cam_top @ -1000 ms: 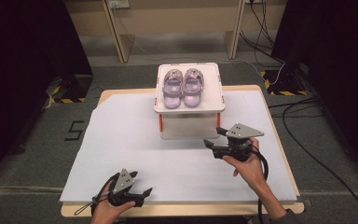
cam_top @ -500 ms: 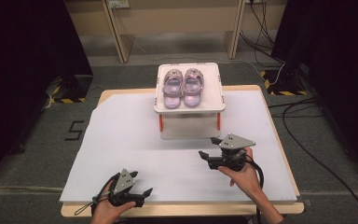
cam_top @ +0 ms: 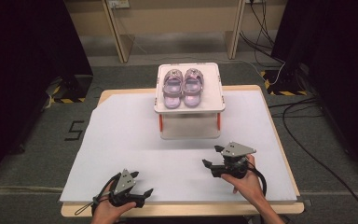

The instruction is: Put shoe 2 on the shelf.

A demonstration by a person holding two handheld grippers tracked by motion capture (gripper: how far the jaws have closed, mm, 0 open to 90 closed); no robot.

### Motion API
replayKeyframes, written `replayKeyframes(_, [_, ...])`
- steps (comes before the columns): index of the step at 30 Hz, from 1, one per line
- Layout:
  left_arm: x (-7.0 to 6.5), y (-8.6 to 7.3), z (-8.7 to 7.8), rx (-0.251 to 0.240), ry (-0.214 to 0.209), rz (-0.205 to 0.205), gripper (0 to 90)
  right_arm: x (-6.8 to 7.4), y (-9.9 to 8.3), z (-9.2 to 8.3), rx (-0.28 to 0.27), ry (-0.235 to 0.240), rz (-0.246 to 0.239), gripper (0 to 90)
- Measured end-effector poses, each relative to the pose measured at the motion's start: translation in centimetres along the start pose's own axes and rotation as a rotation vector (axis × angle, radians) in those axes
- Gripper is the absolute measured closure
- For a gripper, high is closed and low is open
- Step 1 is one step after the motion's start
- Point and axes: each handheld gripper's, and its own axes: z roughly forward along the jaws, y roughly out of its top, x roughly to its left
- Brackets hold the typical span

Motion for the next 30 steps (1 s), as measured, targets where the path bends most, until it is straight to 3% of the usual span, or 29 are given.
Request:
replayKeyframes(13, [0.0, 0.0, 0.0, 0.005, 0.001, 0.0, 16.7, 0.4, -2.3, -1.0, 0.041, 0.014, 0.016, 24.1])
replayKeyframes(21, [0.0, -0.1, 0.0, 0.002, 0.003, -0.003, 16.2, 0.5, -3.4, -1.5, 0.068, 0.005, 0.051, 19.1])
replayKeyframes(30, [0.1, -0.1, 0.0, -0.011, 0.003, -0.009, 15.5, 1.0, -4.3, -2.1, 0.101, 0.013, 0.039, 17.9])
